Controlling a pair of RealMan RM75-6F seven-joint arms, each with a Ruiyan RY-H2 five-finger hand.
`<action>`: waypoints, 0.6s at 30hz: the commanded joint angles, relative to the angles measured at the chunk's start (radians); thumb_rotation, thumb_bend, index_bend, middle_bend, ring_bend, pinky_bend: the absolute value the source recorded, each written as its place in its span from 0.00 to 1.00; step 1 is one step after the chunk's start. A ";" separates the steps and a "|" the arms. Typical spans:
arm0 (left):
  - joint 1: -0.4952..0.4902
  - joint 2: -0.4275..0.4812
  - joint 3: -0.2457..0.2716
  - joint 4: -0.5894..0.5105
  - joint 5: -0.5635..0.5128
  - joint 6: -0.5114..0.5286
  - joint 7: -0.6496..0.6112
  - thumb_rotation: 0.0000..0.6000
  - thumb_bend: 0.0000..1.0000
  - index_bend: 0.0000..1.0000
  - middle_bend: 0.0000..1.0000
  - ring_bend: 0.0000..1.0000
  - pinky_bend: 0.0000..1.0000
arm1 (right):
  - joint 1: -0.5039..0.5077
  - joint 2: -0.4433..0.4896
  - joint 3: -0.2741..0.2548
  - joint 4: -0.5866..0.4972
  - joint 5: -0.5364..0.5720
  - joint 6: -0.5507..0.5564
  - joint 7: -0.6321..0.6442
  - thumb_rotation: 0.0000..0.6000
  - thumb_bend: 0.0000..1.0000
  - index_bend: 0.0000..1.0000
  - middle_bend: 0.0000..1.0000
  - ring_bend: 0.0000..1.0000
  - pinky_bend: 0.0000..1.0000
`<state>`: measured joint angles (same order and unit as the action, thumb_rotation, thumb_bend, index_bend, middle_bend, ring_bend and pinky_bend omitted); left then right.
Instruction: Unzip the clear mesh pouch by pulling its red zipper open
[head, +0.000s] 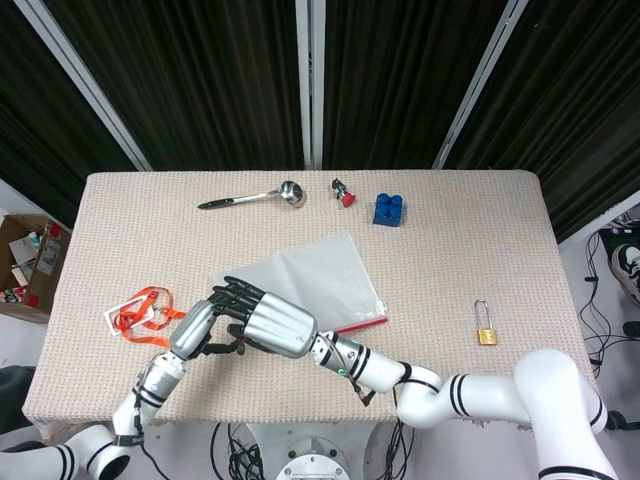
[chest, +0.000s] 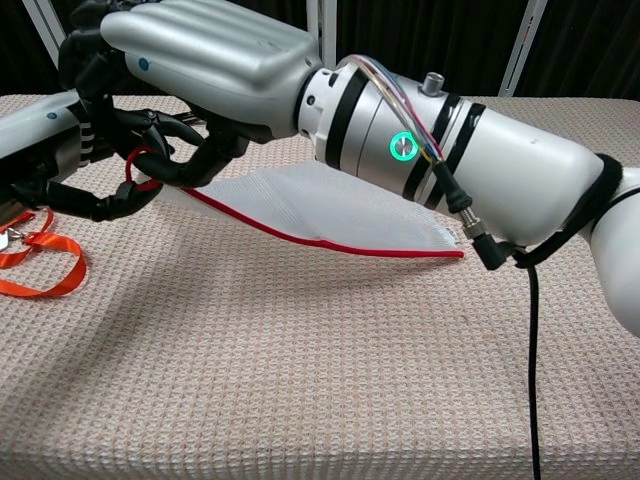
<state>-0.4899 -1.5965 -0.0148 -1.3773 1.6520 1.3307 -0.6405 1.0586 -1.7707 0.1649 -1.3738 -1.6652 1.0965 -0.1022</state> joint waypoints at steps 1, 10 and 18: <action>0.009 -0.016 -0.002 0.015 -0.005 0.019 -0.029 1.00 0.45 0.67 0.25 0.12 0.16 | -0.009 -0.006 -0.011 0.013 -0.012 0.014 0.010 1.00 0.50 0.85 0.19 0.00 0.00; 0.023 -0.038 -0.003 0.037 -0.008 0.056 -0.133 1.00 0.45 0.69 0.27 0.12 0.16 | -0.023 -0.014 -0.024 0.056 -0.043 0.050 0.021 1.00 0.50 0.85 0.19 0.00 0.00; 0.031 -0.054 -0.009 0.041 -0.012 0.083 -0.249 1.00 0.46 0.69 0.27 0.12 0.16 | -0.030 -0.011 -0.026 0.065 -0.058 0.070 0.027 1.00 0.50 0.85 0.19 0.00 0.00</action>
<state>-0.4614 -1.6471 -0.0225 -1.3375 1.6415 1.4071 -0.8674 1.0287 -1.7817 0.1388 -1.3087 -1.7235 1.1662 -0.0752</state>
